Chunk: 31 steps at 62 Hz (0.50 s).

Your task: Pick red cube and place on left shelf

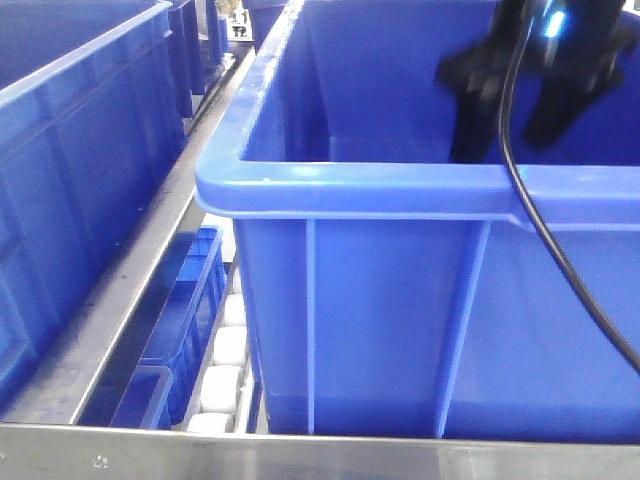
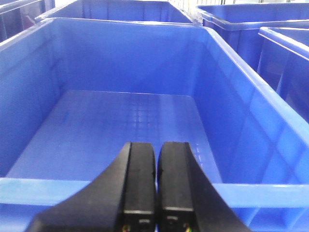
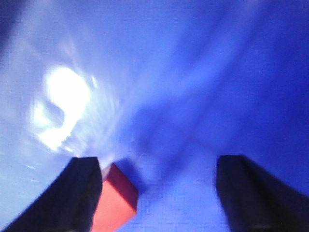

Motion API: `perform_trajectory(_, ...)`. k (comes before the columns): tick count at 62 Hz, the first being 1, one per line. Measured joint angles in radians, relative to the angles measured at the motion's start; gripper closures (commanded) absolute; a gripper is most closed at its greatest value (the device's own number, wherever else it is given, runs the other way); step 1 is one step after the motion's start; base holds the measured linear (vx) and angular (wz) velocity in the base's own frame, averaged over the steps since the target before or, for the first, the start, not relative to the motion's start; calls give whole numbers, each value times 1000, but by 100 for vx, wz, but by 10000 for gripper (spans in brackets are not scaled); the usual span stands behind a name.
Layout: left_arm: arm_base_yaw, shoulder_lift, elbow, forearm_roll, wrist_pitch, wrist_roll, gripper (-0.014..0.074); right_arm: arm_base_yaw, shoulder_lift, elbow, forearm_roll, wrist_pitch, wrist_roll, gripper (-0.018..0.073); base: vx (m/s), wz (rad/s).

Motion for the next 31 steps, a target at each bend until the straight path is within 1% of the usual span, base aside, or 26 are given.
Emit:
perform_trajectory(1,0,0,0,0,0,0,495,0,-13,0,0,0,0,304,0,0)
perform_trajectory(8,0,0,0,0,0,0,495,0,-122,7,-1,-8,0,521,0,0)
perform_trajectory(12,0,0,0,0,0,0,495,0,-175,33,-1,-19,0,494,0,0)
perform_trajectory(19,0,0,0,0,0,0,495,0,-279,127,-1,-58,0,503,0,0)
perform_trajectory(31,0,0,0,0,0,0,495,0,-506,373,-1,-171,0,503,0,0)
